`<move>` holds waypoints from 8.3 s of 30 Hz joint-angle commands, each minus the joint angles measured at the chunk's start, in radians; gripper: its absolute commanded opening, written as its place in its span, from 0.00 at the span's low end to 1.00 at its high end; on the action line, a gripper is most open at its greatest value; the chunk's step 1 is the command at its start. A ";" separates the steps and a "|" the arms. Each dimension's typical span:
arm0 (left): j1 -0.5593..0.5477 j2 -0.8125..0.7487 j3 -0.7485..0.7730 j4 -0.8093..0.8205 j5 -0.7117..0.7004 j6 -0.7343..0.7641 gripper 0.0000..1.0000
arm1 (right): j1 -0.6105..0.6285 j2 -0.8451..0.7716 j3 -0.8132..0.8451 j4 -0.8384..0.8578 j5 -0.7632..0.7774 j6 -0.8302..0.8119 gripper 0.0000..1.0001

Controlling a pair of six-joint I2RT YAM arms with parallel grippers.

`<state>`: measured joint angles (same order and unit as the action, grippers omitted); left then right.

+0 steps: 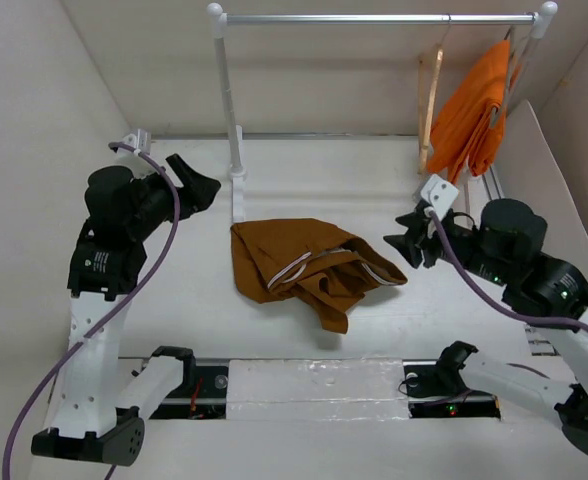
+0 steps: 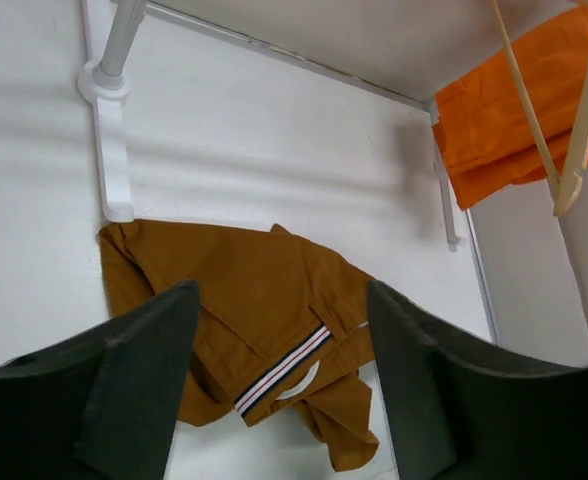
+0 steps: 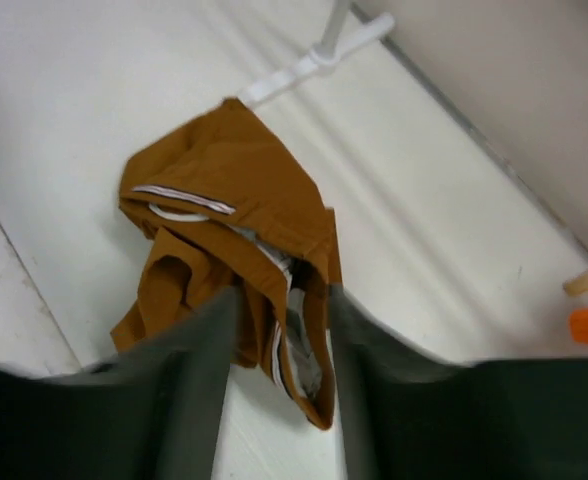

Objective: Place the trousers on the hanger
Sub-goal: Flatten out the trousers at the center of the board.

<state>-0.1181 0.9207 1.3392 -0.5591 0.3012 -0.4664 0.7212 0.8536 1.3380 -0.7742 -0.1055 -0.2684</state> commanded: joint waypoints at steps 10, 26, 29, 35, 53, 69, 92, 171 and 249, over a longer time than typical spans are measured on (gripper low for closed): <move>-0.003 -0.144 -0.300 -0.108 -0.277 -0.168 0.00 | 0.110 0.224 -0.065 0.144 -0.134 -0.078 0.00; -0.003 -0.344 -0.933 0.116 0.004 -0.471 0.75 | 0.411 0.739 0.069 0.242 0.219 -0.173 0.88; -0.012 -0.284 -0.971 0.201 0.010 -0.471 0.76 | 0.411 0.805 0.082 0.259 0.237 -0.190 0.90; -0.012 -0.146 -0.977 0.323 -0.031 -0.430 0.77 | 0.411 0.887 0.107 0.288 0.300 -0.206 0.83; -0.332 0.180 -0.997 0.657 -0.056 -0.468 0.78 | 0.275 0.606 0.202 0.251 0.472 -0.057 0.00; -0.037 -0.138 -0.334 0.107 -0.583 -0.183 0.00 | 0.204 0.171 0.605 -0.195 0.414 0.052 0.00; 0.003 0.153 0.182 0.059 -0.639 0.012 0.00 | -0.459 0.264 0.176 0.148 -0.071 0.104 0.00; -0.043 0.360 -0.302 0.082 -0.577 0.054 0.77 | -0.757 0.234 -0.465 0.547 0.408 0.433 0.81; 0.468 0.692 -0.267 0.381 -0.329 -0.186 0.58 | 0.107 0.104 -0.562 0.446 -0.120 0.156 0.81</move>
<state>0.3359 1.6974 1.0832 -0.1963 0.0135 -0.6945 0.8196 0.9638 0.7395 -0.3378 -0.2398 -0.1394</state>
